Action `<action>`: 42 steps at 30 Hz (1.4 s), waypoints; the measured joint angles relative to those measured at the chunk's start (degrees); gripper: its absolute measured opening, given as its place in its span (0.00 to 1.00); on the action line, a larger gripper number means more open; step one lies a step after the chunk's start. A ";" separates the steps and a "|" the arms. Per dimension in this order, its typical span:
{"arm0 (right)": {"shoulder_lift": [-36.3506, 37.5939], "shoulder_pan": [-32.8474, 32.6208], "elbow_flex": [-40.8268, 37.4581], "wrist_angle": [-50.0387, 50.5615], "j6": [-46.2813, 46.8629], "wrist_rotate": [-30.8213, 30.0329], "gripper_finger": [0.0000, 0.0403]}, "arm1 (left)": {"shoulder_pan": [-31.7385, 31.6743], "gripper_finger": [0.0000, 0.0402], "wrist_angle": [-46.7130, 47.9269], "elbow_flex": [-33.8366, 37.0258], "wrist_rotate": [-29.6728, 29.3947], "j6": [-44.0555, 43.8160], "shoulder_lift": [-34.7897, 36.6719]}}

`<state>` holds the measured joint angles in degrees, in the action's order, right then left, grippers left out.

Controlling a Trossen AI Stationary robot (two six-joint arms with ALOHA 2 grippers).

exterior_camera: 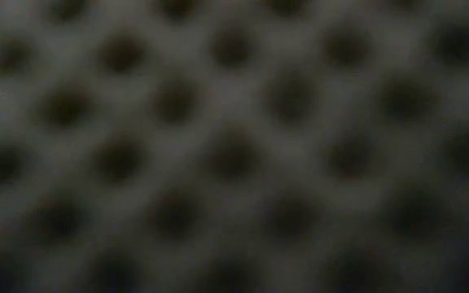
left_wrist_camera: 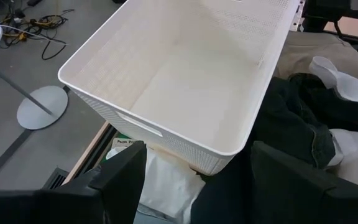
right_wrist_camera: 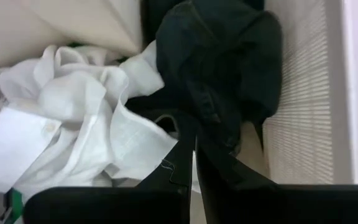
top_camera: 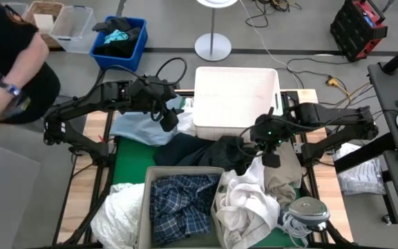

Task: Sort clothes
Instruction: Put the white underwear into the white laundry organizer

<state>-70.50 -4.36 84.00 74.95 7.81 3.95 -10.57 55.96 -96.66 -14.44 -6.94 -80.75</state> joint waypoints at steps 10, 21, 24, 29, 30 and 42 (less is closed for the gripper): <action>-0.13 -0.64 -0.27 -4.69 -4.85 -1.43 0.03 | 0.00 0.66 0.14 0.02 0.00 0.36 0.00; -1.70 -0.64 -0.32 -15.51 -15.26 -11.97 0.03 | 0.40 0.66 2.61 0.02 2.65 -0.06 0.04; -2.01 -0.62 -0.32 -16.13 -14.55 -18.34 0.03 | 0.58 0.66 5.12 0.04 8.35 0.09 0.04; -1.78 -0.59 -0.27 -19.15 -14.06 -22.43 0.03 | 0.81 0.66 11.55 0.54 12.16 3.63 0.09; -1.68 -0.59 -0.27 -19.87 -13.96 -22.44 0.03 | 0.77 0.66 12.62 0.81 12.15 4.67 0.09; 2.79 -0.59 -0.27 -20.37 -2.86 -27.02 0.03 | -2.77 0.66 12.85 11.97 12.42 15.48 1.42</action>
<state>-67.71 -4.95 83.72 54.58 4.94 -23.07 -13.33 68.81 -84.69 -2.02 8.54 -79.33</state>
